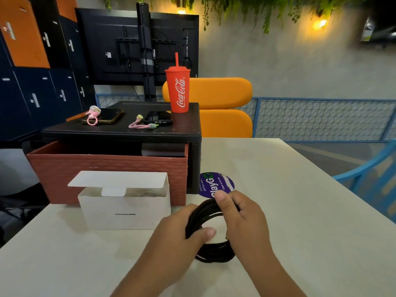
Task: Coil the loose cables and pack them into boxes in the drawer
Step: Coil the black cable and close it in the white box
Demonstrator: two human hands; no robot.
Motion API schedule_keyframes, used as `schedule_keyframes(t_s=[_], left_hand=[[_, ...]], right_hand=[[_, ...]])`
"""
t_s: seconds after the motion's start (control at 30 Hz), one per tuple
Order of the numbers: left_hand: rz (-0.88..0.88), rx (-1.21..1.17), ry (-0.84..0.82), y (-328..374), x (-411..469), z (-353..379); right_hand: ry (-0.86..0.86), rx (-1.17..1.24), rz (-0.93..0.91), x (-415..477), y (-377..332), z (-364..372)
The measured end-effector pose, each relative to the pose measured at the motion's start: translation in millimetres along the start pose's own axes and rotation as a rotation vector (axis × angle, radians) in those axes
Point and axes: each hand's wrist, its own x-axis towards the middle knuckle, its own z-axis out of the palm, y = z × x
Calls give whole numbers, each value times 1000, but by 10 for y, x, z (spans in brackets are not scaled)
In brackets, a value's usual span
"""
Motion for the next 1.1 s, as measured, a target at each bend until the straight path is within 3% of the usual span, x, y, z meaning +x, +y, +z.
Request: schedule_keyframes(t_s=[0.07,0.17,0.37,0.6,0.7,0.83,1.1], left_hand=[[82,91,176,18,-17,109],[120,-120,298,69,-38,230],[3,-629,302,153,-37,217],[-94,-615,346,152,-11,188],[-121,-648,389,133,1,193],[-182,-810,443,120,27,138],[-261,-1024,359,173,22,74]], right_hand=[[51,81,75,10,-9,3],[87,255,164,-1,-32,10],[100,474,293,-69,-41,149],[97,519,364,-93,-35,210],[57,492,340,-94,-27,227],[2,332,178,-99,-4,227],[-30,303,127,-94,-12,199]])
